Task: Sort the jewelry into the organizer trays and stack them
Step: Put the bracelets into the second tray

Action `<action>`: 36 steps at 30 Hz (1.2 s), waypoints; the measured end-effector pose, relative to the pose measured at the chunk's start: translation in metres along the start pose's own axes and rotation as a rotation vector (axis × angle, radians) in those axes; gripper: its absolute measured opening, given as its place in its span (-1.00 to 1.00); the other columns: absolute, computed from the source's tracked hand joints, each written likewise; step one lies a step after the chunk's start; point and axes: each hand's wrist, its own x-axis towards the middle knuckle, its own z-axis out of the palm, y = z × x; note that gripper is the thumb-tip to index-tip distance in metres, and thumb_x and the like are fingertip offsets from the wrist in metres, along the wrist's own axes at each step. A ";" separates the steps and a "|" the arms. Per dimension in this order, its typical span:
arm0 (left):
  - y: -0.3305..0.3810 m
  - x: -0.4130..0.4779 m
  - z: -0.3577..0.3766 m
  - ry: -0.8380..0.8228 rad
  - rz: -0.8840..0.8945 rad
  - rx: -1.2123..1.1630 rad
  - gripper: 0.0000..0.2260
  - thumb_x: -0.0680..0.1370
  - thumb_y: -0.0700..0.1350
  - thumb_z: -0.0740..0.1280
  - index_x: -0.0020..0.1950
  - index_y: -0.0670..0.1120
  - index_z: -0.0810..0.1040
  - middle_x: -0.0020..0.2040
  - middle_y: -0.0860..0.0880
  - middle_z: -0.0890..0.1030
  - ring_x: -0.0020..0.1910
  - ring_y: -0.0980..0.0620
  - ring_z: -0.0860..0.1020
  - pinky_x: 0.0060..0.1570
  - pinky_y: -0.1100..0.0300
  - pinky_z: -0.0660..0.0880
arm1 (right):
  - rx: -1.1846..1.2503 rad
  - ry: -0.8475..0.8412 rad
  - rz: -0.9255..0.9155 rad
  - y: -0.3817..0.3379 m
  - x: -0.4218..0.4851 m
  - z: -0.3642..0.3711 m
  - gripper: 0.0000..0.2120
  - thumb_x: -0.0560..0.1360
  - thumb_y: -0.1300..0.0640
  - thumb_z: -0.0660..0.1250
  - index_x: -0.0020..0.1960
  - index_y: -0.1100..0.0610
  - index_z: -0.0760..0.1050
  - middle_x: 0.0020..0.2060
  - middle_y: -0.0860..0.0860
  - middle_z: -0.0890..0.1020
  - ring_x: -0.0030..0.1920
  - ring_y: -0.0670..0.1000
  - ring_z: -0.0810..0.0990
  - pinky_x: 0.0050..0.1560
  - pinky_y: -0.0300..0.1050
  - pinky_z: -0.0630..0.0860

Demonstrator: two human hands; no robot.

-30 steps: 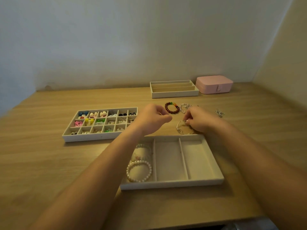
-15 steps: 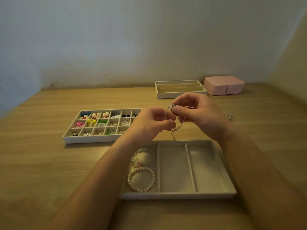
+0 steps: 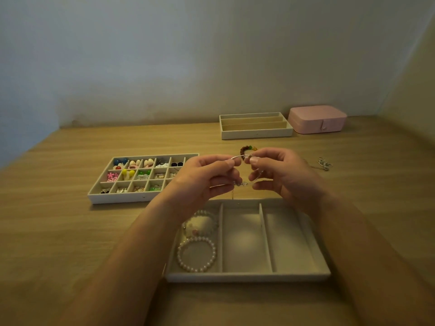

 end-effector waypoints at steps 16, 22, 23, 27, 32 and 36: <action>0.001 -0.002 -0.001 -0.122 -0.003 0.003 -0.70 0.49 -0.11 0.38 0.17 -0.22 0.64 -0.21 -0.04 0.63 -0.39 0.12 0.54 -0.37 0.28 0.56 | 0.116 -0.272 0.112 -0.001 -0.004 0.011 -0.75 0.66 0.08 0.20 0.19 0.22 0.52 -0.15 0.05 0.65 -0.06 0.12 0.64 -0.07 0.04 0.58; 0.004 -0.004 -0.001 -0.102 -0.043 -0.012 -0.68 0.46 -0.13 0.40 0.20 -0.17 0.63 -0.21 -0.07 0.64 -0.41 0.12 0.50 -0.41 0.29 0.53 | 0.087 -0.242 0.084 -0.003 -0.007 0.006 -0.82 0.45 0.11 0.47 -0.06 0.20 0.57 -0.31 0.03 0.52 -0.29 -0.01 0.53 -0.24 -0.09 0.64; 0.005 -0.004 -0.001 -0.096 -0.044 -0.014 -0.66 0.45 -0.13 0.41 0.21 -0.18 0.62 -0.21 -0.08 0.64 -0.41 0.12 0.50 -0.41 0.29 0.53 | 0.087 -0.267 0.095 -0.004 -0.008 0.005 -0.84 0.42 0.13 0.47 -0.07 0.19 0.60 -0.31 0.03 0.52 -0.28 -0.01 0.53 -0.24 -0.09 0.65; 0.005 -0.003 -0.002 -0.056 -0.047 -0.008 -0.67 0.44 -0.12 0.42 0.18 -0.15 0.61 -0.21 -0.07 0.65 -0.41 0.11 0.49 -0.41 0.29 0.52 | 0.053 -0.322 0.146 -0.003 -0.010 0.005 -0.87 0.38 0.13 0.48 -0.12 0.16 0.62 -0.29 0.04 0.57 -0.29 0.00 0.55 -0.31 -0.12 0.58; 0.006 -0.002 -0.005 -0.018 -0.040 -0.015 -0.69 0.44 -0.10 0.42 0.17 -0.14 0.62 -0.21 -0.04 0.65 -0.42 0.14 0.48 -0.40 0.30 0.49 | 0.073 -0.328 0.138 -0.003 -0.009 0.001 -0.79 0.38 0.13 0.47 -0.04 0.18 0.57 -0.28 0.04 0.59 -0.28 0.00 0.58 -0.31 -0.14 0.61; 0.007 -0.004 -0.004 -0.016 -0.064 -0.013 -0.68 0.44 -0.10 0.43 0.17 -0.15 0.61 -0.18 -0.06 0.65 -0.38 0.11 0.49 -0.40 0.29 0.51 | 0.114 -0.325 0.117 -0.003 -0.007 -0.001 -0.84 0.43 0.15 0.43 -0.03 0.18 0.57 -0.27 0.05 0.59 -0.29 0.01 0.62 -0.28 -0.11 0.64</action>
